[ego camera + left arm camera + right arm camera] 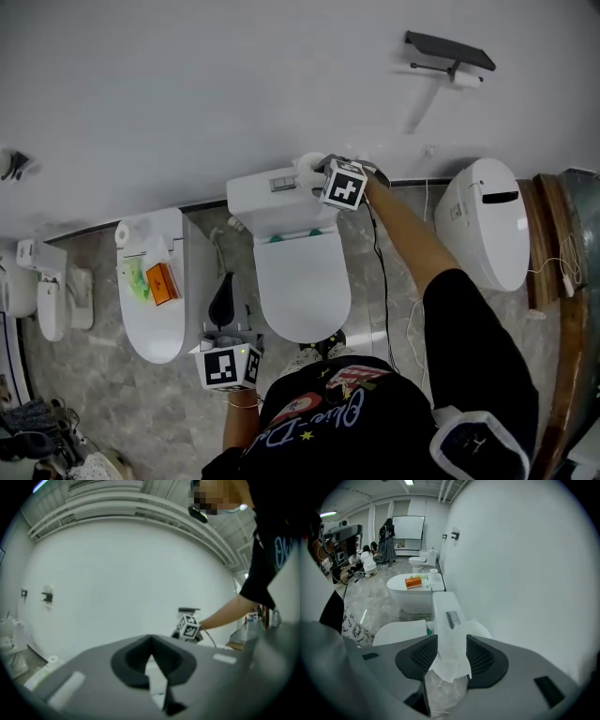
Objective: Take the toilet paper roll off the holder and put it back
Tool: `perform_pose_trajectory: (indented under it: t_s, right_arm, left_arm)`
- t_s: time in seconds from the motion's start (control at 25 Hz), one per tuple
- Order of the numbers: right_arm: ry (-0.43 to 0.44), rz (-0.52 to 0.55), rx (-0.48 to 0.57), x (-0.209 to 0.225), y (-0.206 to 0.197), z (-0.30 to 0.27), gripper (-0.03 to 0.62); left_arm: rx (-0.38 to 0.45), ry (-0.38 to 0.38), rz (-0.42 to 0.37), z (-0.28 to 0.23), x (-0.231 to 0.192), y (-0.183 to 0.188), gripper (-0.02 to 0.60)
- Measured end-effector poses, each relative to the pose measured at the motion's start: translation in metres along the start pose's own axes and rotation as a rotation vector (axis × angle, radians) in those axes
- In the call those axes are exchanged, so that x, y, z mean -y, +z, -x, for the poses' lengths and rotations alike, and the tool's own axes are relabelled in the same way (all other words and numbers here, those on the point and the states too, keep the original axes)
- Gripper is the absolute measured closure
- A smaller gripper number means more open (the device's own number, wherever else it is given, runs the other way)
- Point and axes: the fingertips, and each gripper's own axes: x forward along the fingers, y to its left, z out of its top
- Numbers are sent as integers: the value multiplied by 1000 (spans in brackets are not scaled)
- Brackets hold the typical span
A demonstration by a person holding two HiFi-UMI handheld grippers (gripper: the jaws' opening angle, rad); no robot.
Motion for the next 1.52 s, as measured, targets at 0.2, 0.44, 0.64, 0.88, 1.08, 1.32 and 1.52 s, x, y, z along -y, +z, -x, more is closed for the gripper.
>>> perform_pose_trajectory:
  t_s: [0.2,0.44,0.64,0.88,1.08,1.32,1.52]
  right_arm:
    - [63,65,-141,13,-16,-33,422]
    - [77,68,-199,16,-21,-63,422]
    - [-1,44,-153,21,-24,-61,424]
    - [-154,-188,201,9,-2,4,428]
    - [-380,-476,645,-17,12,122,428]
    - [-621,-685,953,-90,-12,226,428]
    - [-706,-748,998,-132,-31,264,428]
  left_arm:
    - [-38,33,27,-8,-13,-12,583]
    - [-68,45,23,-13,-22,-19,583]
    - [-77,16,26,-23,-18,-24,583]
    - [-36,-38,2,-37,-7,-11,583]
    - [32,-108,-14,-51,13,11,583]
    - [98,-160,-50,-52,42,33,583]
    - [104,-196,-49,-44,66,33,583]
